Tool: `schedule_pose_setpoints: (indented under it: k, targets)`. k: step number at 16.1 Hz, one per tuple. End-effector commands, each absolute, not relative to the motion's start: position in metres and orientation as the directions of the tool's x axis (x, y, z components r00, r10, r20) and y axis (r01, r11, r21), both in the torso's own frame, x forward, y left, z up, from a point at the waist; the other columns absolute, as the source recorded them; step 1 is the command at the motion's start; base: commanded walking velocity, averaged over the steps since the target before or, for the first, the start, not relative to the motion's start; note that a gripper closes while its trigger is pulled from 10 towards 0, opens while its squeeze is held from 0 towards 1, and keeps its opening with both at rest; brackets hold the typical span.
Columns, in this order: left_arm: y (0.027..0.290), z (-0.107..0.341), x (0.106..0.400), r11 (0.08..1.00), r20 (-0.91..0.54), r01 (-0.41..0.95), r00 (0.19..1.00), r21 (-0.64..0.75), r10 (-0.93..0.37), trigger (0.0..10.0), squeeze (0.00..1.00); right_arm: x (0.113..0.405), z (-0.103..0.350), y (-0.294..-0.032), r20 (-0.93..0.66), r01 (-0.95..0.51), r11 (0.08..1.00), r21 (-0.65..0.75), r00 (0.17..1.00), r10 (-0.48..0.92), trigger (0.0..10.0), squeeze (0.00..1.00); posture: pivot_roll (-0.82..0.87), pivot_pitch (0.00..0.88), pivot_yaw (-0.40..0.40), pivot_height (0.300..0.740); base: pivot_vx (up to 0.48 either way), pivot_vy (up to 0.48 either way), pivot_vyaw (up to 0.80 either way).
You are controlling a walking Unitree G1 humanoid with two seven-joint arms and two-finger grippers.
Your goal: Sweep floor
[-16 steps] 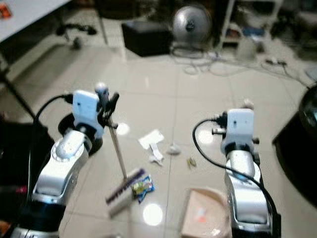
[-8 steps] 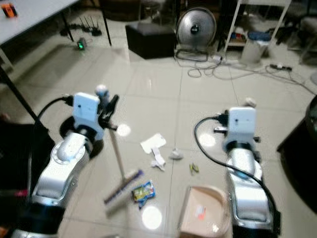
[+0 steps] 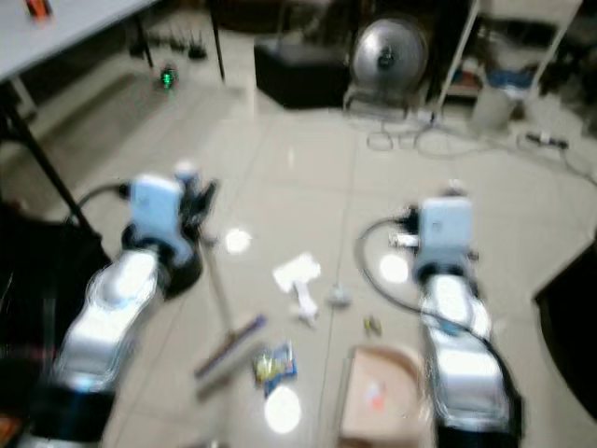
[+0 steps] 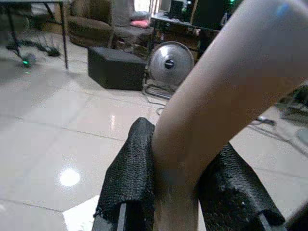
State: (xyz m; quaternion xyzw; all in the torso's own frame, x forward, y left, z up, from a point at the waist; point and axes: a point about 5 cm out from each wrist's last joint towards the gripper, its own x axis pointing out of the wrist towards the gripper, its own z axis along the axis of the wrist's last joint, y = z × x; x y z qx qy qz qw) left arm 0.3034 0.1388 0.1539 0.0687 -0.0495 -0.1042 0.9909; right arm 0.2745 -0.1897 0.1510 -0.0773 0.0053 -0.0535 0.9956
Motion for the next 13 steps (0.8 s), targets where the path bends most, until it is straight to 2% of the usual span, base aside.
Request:
schedule_pose_setpoints:
  k: [1, 2, 6, 10, 13]
  targets:
    - [0.132, 0.164, 0.304, 0.963, 0.125, 0.212, 0.964, 0.169, -0.234, 10.0, 0.00, 0.273, 0.158, -0.196, 0.034, 0.128, 0.984, -0.127, 0.992, -0.124, 10.0, 0.00, -0.08, 0.052, 0.022, 0.740, 0.274, 0.000, 0.00]
    - [0.131, 0.163, 0.304, 0.962, 0.121, 0.217, 0.964, 0.169, -0.238, 10.0, 0.00, 0.273, 0.159, -0.199, 0.061, 0.161, 0.970, -0.181, 0.986, -0.152, 10.0, 0.00, -0.08, 0.047, 0.029, 0.740, 0.274, 0.000, 0.00]
    - [0.129, 0.164, 0.307, 0.960, 0.122, 0.227, 0.961, 0.165, -0.248, 10.0, 0.00, 0.276, 0.162, -0.199, 0.116, 0.190, 0.955, -0.227, 0.979, -0.167, 10.0, 0.00, -0.09, 0.040, 0.034, 0.740, 0.270, 0.000, 0.00]
    - [0.128, 0.154, 0.308, 0.968, 0.099, 0.218, 0.968, 0.125, -0.231, 10.0, 0.00, 0.281, 0.154, -0.198, 0.102, 0.110, 0.977, -0.182, 0.991, -0.092, 10.0, 0.00, -0.07, 0.043, 0.024, 0.740, 0.000, 0.000, 0.00]
    - [0.135, 0.151, 0.314, 0.985, 0.125, 0.141, 0.980, 0.099, -0.153, 10.0, 0.00, 0.287, 0.151, -0.202, 0.126, 0.087, 0.979, -0.187, 0.990, -0.064, 10.0, 0.00, -0.05, 0.099, 0.029, 0.740, 0.000, 0.000, 0.00]
